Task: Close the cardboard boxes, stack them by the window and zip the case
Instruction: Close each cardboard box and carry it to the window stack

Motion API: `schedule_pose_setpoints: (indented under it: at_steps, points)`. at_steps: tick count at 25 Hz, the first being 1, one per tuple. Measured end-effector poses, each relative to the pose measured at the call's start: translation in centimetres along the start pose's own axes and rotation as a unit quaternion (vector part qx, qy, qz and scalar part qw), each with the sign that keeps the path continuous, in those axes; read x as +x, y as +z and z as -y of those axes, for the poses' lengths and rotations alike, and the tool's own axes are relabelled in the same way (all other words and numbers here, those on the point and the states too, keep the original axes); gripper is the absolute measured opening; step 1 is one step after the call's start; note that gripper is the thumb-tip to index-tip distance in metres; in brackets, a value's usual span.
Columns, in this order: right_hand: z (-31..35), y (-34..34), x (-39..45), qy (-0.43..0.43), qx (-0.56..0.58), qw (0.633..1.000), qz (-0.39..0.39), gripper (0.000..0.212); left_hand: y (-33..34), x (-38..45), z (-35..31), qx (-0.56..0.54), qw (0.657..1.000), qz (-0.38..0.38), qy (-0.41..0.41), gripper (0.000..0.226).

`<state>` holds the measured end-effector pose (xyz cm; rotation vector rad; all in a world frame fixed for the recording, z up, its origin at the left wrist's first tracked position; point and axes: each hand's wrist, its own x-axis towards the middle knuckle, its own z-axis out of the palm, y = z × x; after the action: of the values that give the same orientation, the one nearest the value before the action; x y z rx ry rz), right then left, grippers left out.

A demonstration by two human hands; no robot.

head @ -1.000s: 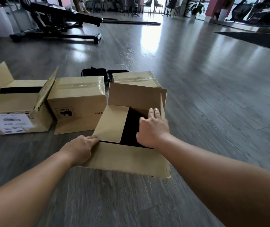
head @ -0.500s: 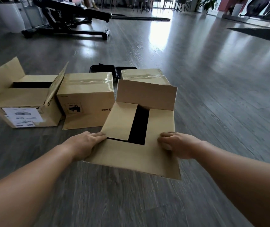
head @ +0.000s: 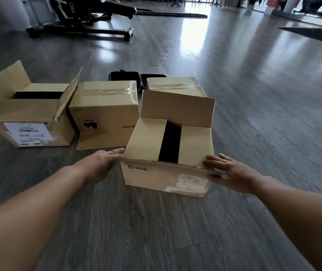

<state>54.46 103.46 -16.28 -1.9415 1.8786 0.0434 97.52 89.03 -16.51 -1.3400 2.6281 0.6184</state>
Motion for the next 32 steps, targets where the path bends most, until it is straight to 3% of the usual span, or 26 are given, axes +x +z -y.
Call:
schedule_pose_setpoints:
  at_steps: [4, 7, 8, 11, 13, 14, 16, 19, 25, 32]
  points:
    - [-0.1, 0.8, 0.9, 0.064, 0.091, 0.991, -0.077, 0.064, 0.2, 0.9, 0.0, 0.004, 1.000, -0.024, -0.008, 0.052]
    - [0.0, 0.9, 1.5, 0.078, 0.140, 0.979, -0.127, 0.040, 0.5, 1.0, -0.5, 0.023, 0.999, -0.043, -0.002, 0.059]
    - [0.2, 0.9, 1.6, 0.084, 0.161, 0.973, -0.141, 0.048, 0.6, 1.1, -0.6, 0.026, 0.999, -0.041, -0.001, 0.059]
    - [0.4, 1.2, 2.4, 0.128, 0.208, 0.955, -0.168, 0.097, 1.0, 1.5, -1.4, -0.007, 0.999, -0.029, -0.030, 0.050]
    - [0.9, 1.3, 3.1, 0.133, 0.196, 0.955, -0.176, 0.109, 1.1, 1.9, -2.1, -0.040, 0.996, -0.049, -0.056, 0.038]
    - [1.1, 1.2, 3.6, 0.122, 0.182, 0.959, -0.182, 0.105, 1.1, 2.1, -2.4, -0.052, 0.994, -0.068, -0.063, 0.035]
    - [1.8, 1.1, 4.8, 0.103, 0.136, 0.968, -0.181, 0.075, 0.9, 2.7, -3.2, -0.085, 0.990, -0.104, -0.047, 0.038]
    - [3.0, 1.0, 6.8, 0.129, 0.087, 0.976, -0.150, 0.052, 1.0, 3.8, -4.1, -0.124, 0.989, -0.078, -0.032, 0.053]
    - [3.7, 0.2, 10.7, 0.185, 0.120, 0.963, -0.153, 0.056, 1.8, 6.2, -4.9, -0.157, 0.983, -0.067, -0.074, 0.052]
    - [2.5, -2.5, 15.0, 0.218, 0.173, 0.947, -0.157, 0.094, 1.5, 7.1, -5.2, -0.154, 0.980, -0.112, -0.064, 0.064]
